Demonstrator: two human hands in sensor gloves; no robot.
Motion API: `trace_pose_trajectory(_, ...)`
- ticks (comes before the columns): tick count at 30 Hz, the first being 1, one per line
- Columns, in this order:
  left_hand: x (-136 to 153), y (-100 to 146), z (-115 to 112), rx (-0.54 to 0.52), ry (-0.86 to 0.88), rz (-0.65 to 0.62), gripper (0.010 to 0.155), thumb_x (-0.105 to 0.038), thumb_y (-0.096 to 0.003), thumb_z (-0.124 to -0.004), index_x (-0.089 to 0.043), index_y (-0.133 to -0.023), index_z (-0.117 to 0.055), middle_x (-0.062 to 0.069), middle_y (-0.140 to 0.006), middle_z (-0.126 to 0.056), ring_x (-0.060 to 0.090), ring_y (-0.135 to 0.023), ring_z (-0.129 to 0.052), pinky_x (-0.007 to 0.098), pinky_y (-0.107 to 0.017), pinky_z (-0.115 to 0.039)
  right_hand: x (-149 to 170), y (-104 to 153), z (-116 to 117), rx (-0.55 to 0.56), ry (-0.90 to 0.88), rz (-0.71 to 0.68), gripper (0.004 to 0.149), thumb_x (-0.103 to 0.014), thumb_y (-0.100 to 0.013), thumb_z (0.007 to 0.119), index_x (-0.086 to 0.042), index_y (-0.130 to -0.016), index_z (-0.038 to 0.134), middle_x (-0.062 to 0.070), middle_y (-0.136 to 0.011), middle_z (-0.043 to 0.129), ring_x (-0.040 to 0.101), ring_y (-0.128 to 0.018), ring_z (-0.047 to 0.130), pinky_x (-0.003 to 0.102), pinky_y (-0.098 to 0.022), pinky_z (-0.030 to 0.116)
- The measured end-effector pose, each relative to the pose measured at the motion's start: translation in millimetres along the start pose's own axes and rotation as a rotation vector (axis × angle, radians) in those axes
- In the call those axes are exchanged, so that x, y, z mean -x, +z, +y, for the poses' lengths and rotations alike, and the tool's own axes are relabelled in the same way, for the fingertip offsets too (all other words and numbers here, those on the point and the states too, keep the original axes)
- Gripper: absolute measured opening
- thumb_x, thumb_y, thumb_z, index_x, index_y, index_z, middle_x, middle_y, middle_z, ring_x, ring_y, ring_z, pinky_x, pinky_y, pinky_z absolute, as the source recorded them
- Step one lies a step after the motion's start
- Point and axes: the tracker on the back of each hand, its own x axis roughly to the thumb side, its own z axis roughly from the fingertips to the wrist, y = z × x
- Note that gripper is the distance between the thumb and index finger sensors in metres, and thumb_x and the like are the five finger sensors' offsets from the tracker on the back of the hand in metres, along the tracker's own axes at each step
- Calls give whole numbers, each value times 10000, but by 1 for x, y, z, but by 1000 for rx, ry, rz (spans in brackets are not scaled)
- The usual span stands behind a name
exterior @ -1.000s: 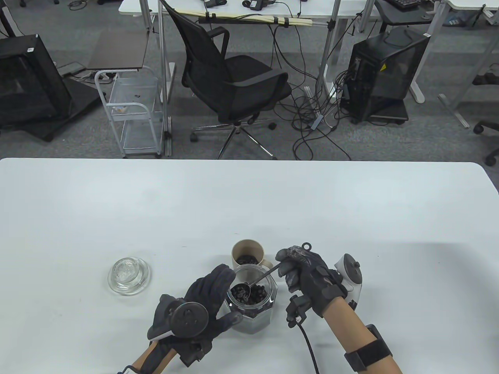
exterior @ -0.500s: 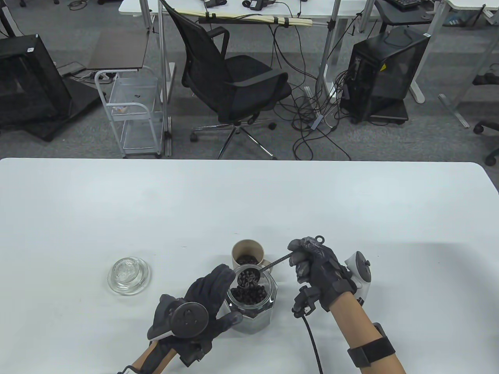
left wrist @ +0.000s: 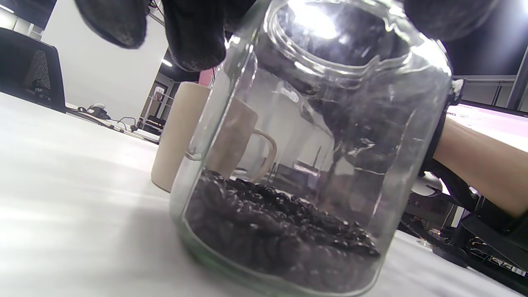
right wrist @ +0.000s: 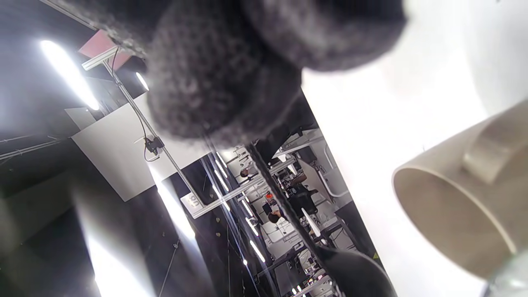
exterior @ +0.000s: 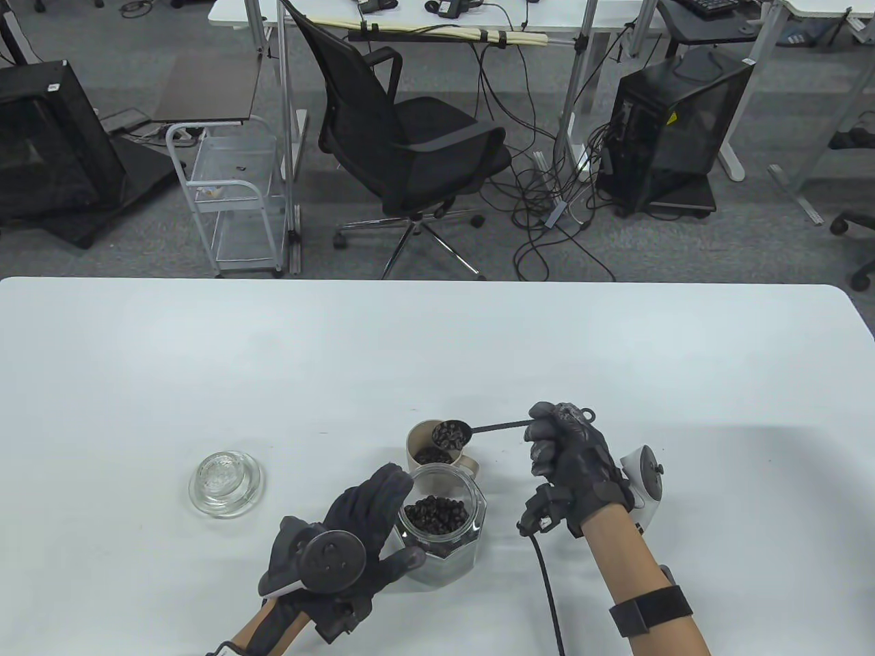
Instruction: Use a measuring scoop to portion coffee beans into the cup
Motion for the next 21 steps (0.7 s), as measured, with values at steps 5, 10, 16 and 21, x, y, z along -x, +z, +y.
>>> trace_pose_trajectory(5, 0, 0, 0, 0, 0, 0, 941, -758, -505, -534, -194, -1133, -119, 137, -1244, -266, 357, -1101, -634, 639, -768, -577, 4, -2, -1, 4, 105, -32, 474, -468, -589, 705, -107, -865, 837, 130, -535, 1021, 89, -305, 1037, 231, -204, 881)
trace_pose_trajectory(10, 0, 0, 0, 0, 0, 0, 941, -758, -506, -533, -194, -1133, -116, 135, -1244, -265, 358, -1101, -632, 640, -766, -576, 2, -2, 11, -45, 294, -140, 467, -473, -558, 737, -156, -881, 854, 155, -582, 1012, 143, -349, 1031, 275, -234, 870)
trace_pose_trajectory(16, 0, 0, 0, 0, 0, 0, 942, -760, -504, -532, -196, -1132, -114, 137, -1244, -263, 357, -1101, -634, 639, -767, -577, -13, 8, 45, -260, 656, -433, 465, -456, -517, 793, -170, -868, 899, 190, -599, 1018, 203, -353, 1027, 325, -241, 856)
trace_pose_trajectory(21, 0, 0, 0, 0, 0, 0, 940, -759, -506, -533, -196, -1132, -115, 137, -1244, -265, 357, -1101, -635, 639, -767, -577, -21, 24, 66, -322, 896, -644, 484, -493, -509, 805, -175, -856, 918, 164, -586, 1052, 186, -326, 1034, 312, -219, 862)
